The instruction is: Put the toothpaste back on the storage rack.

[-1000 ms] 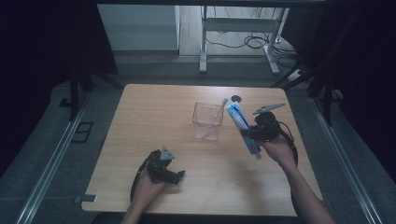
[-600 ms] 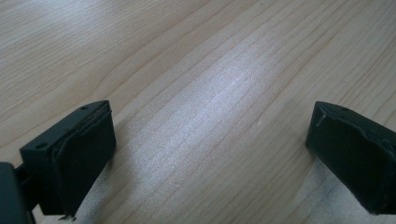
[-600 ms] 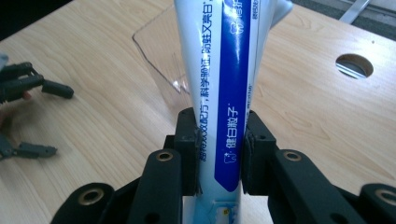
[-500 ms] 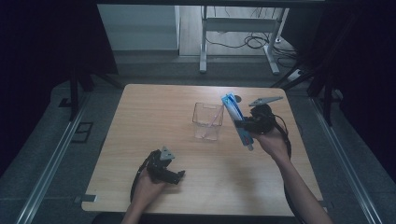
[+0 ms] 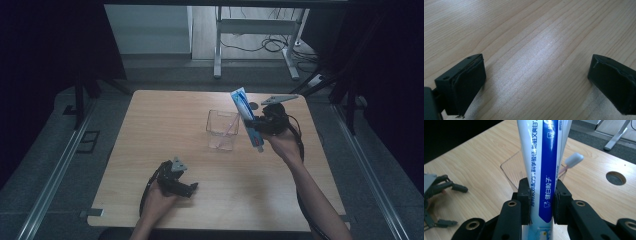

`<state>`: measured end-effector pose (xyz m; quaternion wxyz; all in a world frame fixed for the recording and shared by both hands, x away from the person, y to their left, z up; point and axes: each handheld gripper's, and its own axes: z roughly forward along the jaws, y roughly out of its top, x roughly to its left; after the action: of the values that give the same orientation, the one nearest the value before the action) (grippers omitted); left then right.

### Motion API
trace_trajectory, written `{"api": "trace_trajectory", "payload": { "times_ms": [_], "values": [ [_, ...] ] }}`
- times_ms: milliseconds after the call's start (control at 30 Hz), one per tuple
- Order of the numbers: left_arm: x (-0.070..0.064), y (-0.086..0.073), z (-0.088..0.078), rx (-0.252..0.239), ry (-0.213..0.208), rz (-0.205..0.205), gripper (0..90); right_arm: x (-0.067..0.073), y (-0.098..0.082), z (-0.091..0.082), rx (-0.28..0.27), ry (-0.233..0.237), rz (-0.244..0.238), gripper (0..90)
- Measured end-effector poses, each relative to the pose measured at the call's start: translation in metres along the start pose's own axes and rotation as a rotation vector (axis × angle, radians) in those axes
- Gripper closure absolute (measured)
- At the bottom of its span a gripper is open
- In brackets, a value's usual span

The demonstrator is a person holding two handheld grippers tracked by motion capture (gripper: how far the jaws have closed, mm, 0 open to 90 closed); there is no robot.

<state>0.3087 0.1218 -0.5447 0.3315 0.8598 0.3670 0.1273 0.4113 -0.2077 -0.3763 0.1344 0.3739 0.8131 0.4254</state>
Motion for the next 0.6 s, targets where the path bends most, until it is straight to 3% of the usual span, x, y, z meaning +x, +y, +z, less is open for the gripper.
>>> {"api": "trace_trajectory", "payload": {
  "times_ms": [600],
  "values": [
    [0.000, 0.000, 0.000, 0.000, -0.001, 0.001, 1.6, 0.000, 0.025, 0.015, -0.072, 0.014, 0.018, 72.0]
  ]
}}
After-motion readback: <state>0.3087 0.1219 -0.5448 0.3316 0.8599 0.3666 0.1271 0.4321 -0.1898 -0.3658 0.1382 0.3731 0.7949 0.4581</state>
